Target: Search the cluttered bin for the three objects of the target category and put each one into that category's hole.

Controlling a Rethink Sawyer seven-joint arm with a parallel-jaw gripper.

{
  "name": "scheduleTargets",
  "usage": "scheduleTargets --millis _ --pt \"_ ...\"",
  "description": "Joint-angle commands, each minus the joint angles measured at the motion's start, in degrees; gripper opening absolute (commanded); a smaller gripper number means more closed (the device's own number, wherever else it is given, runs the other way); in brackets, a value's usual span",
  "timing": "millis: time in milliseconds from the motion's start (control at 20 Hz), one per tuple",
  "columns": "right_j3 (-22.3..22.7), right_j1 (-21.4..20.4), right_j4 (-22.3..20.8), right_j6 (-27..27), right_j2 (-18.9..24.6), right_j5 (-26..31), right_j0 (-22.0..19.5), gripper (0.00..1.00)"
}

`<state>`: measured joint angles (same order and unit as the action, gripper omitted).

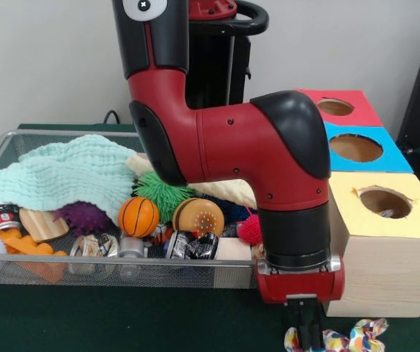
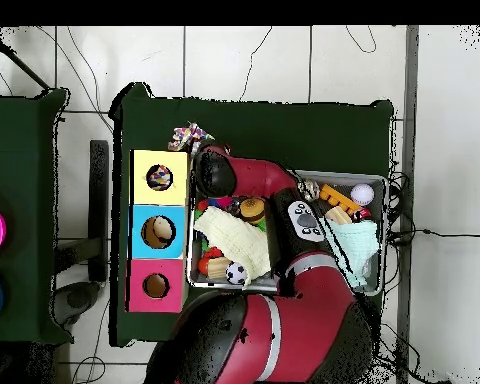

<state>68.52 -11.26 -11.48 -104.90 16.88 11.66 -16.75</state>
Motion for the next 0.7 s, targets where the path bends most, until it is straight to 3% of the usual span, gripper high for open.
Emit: scheduleTargets --millis 50,300,700 --pt "7.6 -6.0 -2.3 -2.5 2.0 2.1 0.7 0.00" --pt "12.1 -12.8 -0.9 -3.3 1.2 6.0 1.2 0.00" --pt "14.5 -15.6 -0.1 -3.9 0.9 7.1 1.4 0.00"
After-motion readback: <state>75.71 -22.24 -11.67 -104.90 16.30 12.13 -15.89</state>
